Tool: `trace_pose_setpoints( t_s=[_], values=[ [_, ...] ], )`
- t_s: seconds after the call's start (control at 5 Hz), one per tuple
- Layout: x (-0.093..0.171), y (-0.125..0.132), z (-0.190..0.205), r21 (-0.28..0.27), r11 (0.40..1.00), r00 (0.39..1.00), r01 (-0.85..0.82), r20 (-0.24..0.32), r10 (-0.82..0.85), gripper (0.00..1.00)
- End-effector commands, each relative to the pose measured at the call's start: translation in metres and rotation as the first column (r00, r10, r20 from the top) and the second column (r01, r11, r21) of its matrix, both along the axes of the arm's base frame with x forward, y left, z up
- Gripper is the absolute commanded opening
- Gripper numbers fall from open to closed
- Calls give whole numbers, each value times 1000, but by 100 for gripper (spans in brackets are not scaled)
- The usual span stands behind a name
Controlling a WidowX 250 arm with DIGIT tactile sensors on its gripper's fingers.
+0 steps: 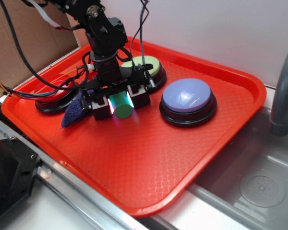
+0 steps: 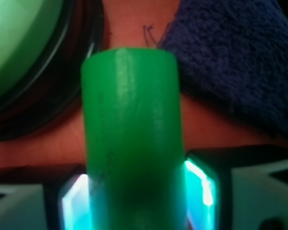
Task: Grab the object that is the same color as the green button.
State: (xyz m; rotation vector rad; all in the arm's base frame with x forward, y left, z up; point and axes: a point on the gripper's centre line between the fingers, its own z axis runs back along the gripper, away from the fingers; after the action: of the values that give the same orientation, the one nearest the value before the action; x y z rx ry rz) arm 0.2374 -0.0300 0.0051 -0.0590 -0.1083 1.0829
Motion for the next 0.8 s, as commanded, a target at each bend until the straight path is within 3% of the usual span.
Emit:
trace_pose_setpoints(
  t_s=[0.0,0.2,0.4,0.6],
  values=[
    [0,5,37,-13,988,987,154,38,-154,0],
    [-3,7,65,-10,966,966,258,16,-258,0],
    [-10,7,104,83,900,904,428,-40,-426,0],
    [-14,7,126,97,812,818,576,-63,-572,0]
  ],
)
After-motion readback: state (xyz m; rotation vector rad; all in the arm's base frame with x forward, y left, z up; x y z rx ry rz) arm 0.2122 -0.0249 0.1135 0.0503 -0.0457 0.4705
